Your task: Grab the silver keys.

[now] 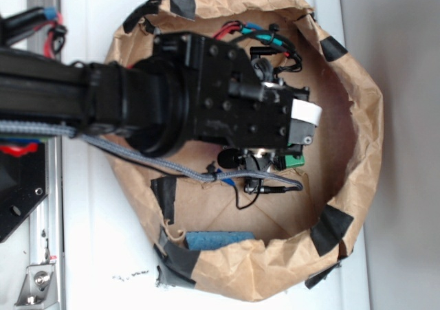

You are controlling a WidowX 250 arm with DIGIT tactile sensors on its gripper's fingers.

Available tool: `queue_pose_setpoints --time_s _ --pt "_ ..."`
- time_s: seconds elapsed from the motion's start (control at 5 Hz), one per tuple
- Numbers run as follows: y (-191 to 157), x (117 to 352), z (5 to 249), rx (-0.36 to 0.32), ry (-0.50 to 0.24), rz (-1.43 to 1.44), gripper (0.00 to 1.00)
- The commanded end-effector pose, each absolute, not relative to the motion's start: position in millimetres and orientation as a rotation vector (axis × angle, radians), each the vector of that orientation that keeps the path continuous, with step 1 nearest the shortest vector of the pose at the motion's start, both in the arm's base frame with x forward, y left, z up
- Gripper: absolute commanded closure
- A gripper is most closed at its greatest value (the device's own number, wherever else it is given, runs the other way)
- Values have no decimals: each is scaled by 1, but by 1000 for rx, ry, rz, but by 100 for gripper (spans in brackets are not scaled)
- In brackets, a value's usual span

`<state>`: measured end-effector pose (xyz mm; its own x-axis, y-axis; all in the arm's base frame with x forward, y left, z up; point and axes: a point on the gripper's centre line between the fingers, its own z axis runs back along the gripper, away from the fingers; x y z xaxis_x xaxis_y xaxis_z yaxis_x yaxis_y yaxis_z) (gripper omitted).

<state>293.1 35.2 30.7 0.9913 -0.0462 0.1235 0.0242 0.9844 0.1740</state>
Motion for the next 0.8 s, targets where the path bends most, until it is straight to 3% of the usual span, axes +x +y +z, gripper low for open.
queue_pose_setpoints --time_s 0.0,0.2,0.6 --pt "26 311 36 242 -183 -55 0" --pt "27 314 35 217 -160 -39 100" --pt "28 315 35 227 -158 -38 100"
